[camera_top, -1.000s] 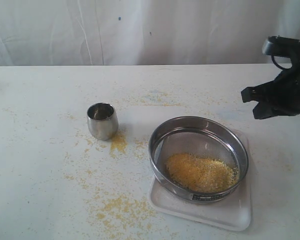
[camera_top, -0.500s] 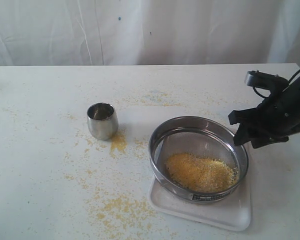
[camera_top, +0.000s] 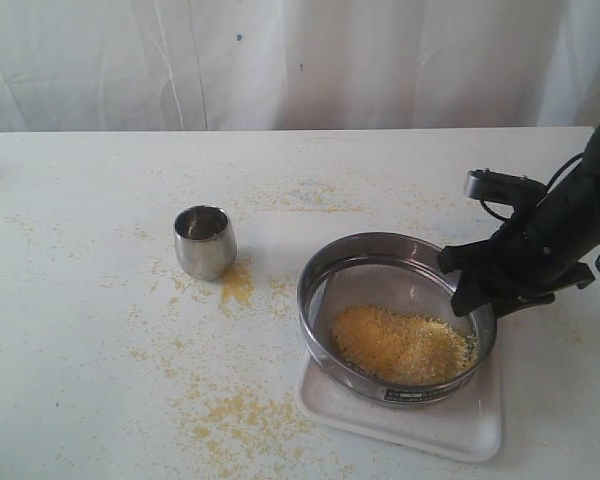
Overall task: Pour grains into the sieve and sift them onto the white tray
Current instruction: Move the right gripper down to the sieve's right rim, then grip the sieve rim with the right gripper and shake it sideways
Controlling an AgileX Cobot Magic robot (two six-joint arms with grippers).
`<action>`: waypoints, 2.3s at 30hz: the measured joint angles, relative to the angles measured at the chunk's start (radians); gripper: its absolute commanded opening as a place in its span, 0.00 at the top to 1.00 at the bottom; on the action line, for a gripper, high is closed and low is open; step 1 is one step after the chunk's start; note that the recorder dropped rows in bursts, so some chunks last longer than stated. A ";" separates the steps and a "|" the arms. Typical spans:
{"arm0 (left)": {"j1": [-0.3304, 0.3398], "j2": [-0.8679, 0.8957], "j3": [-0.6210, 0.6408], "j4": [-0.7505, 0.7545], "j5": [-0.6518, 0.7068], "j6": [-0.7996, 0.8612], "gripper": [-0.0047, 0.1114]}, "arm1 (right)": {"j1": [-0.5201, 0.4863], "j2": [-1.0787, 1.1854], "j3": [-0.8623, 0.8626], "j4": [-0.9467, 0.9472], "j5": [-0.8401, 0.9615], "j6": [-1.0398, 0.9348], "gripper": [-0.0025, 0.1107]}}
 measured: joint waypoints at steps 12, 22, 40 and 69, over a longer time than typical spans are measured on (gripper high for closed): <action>0.000 0.000 0.000 0.000 0.000 0.000 0.96 | 0.000 0.006 0.000 -0.031 -0.004 0.013 0.64; 0.000 0.000 0.000 0.000 0.000 0.000 0.96 | 0.000 0.029 0.010 -0.031 -0.030 0.031 0.79; 0.000 0.000 0.000 0.000 0.000 0.000 0.96 | 0.000 0.015 0.017 -0.154 -0.133 0.146 0.98; 0.000 0.000 0.000 0.000 -0.002 0.000 0.96 | 0.002 0.013 -0.186 -0.299 0.070 0.217 0.98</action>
